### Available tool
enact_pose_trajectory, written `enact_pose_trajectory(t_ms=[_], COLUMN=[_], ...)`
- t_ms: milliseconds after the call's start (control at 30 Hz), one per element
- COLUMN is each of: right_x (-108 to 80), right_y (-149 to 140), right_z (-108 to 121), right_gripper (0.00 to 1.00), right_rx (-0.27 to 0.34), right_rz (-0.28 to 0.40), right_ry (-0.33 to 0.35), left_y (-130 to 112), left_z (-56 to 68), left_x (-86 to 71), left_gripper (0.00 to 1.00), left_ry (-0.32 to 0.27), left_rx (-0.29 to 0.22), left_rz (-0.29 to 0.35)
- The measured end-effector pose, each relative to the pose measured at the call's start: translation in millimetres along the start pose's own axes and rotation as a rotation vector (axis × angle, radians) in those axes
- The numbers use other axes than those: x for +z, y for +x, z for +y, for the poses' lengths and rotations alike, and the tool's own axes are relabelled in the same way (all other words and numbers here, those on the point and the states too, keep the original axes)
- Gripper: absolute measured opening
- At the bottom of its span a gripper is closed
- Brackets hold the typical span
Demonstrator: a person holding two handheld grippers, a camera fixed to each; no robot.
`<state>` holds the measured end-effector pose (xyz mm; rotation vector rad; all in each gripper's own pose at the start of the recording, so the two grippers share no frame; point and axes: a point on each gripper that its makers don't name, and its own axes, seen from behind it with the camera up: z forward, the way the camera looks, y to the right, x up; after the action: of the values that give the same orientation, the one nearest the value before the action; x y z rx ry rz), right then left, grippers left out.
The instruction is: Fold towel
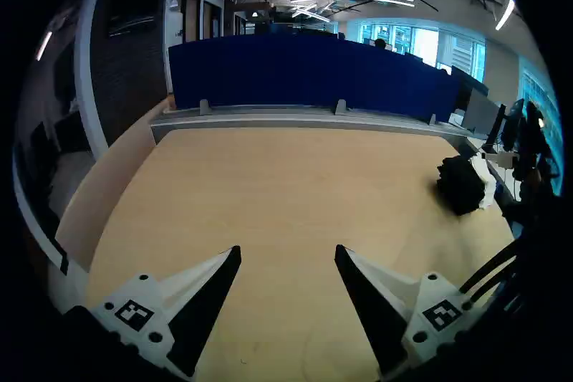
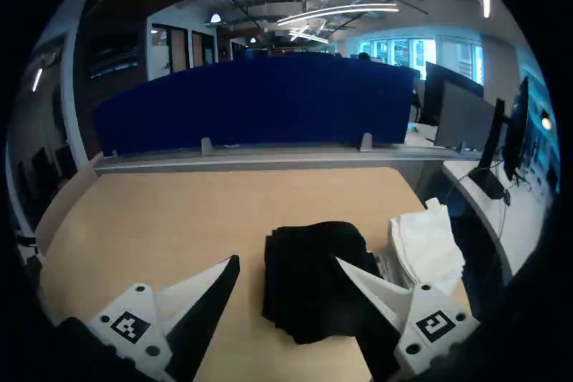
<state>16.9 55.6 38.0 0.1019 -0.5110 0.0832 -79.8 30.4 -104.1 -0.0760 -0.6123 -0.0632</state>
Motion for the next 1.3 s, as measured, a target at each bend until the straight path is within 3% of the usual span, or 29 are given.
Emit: enact_pose_trajectory(t_ms=[267,500,900,1300], right_x=[-52.3,-83.3,-101.2,-107.6], right_y=[-1.9,-16.4,-20.2,20.6], right_z=[-52.7,-91.6,-110.4,-129.4], right_gripper=[0.94,0.95,1.0,1.0], right_rx=[0.027,0.071,0.069,0.068], right_rz=[0.074,0.087,0.109,0.27], right_ry=[0.044,0.059,0.045,0.057], left_y=[13.3,27.0,42.2,101.5], left_z=[-9.1,-11.8,-21.6,-37.3], left_x=[4.6,8.2,15.4,14.4], left_gripper=[0.98,0.98,0.97,0.97], left_ry=[-0.014,-0.034,-0.042,-0.027], left_rx=[0.002,0.001,0.014,0.006], left_rz=[0.046,0.086,0.154,0.383])
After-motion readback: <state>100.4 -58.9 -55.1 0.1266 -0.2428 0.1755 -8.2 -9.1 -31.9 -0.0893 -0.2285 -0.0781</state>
